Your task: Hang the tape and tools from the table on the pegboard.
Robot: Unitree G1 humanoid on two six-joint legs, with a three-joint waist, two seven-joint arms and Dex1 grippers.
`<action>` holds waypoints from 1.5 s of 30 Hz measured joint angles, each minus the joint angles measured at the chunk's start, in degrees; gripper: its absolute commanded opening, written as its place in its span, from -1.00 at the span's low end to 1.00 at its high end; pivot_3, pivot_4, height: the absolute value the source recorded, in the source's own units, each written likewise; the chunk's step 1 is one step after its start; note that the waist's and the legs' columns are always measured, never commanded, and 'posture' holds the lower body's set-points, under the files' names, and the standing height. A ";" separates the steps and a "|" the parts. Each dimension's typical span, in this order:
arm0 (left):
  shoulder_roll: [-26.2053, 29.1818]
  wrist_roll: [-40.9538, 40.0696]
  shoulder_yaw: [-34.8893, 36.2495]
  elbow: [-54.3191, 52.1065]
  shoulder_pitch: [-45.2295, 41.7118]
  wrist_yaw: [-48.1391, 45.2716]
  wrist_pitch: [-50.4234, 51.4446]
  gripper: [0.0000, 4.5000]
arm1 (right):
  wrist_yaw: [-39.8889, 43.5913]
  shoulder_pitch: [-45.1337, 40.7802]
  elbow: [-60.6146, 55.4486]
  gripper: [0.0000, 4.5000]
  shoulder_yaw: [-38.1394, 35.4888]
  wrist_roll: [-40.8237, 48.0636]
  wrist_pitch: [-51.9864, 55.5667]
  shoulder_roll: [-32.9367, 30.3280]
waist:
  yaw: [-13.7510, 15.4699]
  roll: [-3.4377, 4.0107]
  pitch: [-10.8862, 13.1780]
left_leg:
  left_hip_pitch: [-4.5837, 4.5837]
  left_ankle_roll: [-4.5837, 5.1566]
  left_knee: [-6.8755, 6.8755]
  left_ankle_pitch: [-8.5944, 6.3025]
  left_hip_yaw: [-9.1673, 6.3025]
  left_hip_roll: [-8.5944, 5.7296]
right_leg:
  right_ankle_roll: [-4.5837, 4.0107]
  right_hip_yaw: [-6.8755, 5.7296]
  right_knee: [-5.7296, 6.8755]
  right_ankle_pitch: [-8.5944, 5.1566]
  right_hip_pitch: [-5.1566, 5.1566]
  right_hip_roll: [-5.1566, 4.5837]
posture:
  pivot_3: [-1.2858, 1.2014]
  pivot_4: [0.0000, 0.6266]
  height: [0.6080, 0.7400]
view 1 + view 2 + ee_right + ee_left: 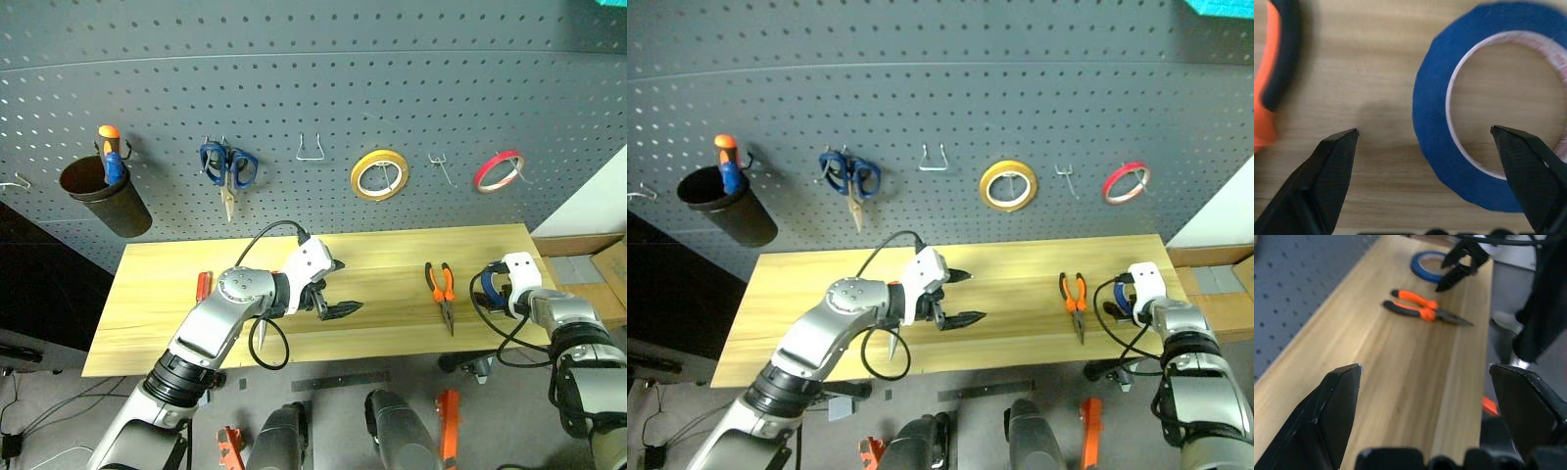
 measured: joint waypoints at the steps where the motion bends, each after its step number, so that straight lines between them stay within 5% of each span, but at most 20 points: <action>1: 0.06 0.02 0.00 0.00 0.04 -0.17 0.00 0.98 | 0.57 -0.83 1.07 1.00 0.64 -0.55 -0.56 -0.04 | 0.05 -0.04 0.11 | -0.07 0.00 0.00 0.00 -0.01 -0.01 | 0.00 -0.02 -0.02 0.00 -0.04 0.00 | -0.07 0.01 1.00; 6: 0.33 0.09 0.00 -0.54 0.32 -0.56 0.00 1.00 | 3.94 -3.14 4.42 0.75 2.23 -2.63 -2.00 -0.19 | 0.29 -0.38 0.46 | -0.54 0.00 0.18 -0.01 -0.13 0.00 | 0.02 -0.13 0.04 0.01 -0.42 -0.01 | -0.06 -0.01 1.00; 17: -0.03 0.15 0.02 -1.72 0.50 -0.50 -0.38 1.00 | 2.16 -2.98 5.82 -0.83 5.09 -6.83 -3.73 -0.02 | 0.88 -0.54 0.42 | -0.76 0.02 0.82 -0.02 -0.09 -0.02 | 0.26 -0.06 0.10 0.27 -0.46 0.00 | -0.07 -0.14 1.00; 25: -2.48 -0.07 0.74 -1.72 1.60 1.12 -2.88 1.00 | 0.44 1.03 -2.38 -0.83 5.54 -6.79 -2.92 0.60 | 1.18 -0.75 0.29 | -0.75 0.03 0.88 0.01 -0.03 0.01 | 0.25 -0.04 0.10 0.43 -0.49 0.00 | -0.08 -0.22 1.00; 28: -2.99 -0.08 1.52 -1.85 2.34 1.93 -5.20 1.00 | 2.66 6.20 -14.11 -0.83 4.91 -5.37 1.73 0.36 | 1.32 -0.65 0.32 | -0.78 0.03 0.82 0.00 -0.02 0.01 | 0.24 -0.04 0.19 0.43 -0.61 -0.01 | -0.09 -0.22 1.00; 37: -4.18 -1.72 3.27 -2.58 3.61 1.56 -8.99 1.00 | 2.01 29.43 -72.68 -0.83 -1.03 -5.16 18.19 -7.47 | 1.63 -0.28 0.32 | -0.95 0.01 0.81 -0.02 -0.05 0.05 | 0.28 -0.06 0.14 0.41 -0.76 -0.05 | -0.12 -0.18 1.00; 45: -7.29 -4.65 5.38 -2.28 3.03 0.38 -14.99 1.00 | -8.87 39.23 -103.03 -0.83 8.97 -13.86 25.62 1.00 | 1.45 -0.28 0.32 | -0.89 -0.01 0.87 0.02 0.04 0.08 | 0.48 -0.01 0.14 0.29 -0.76 -0.03 | -0.13 -0.17 1.00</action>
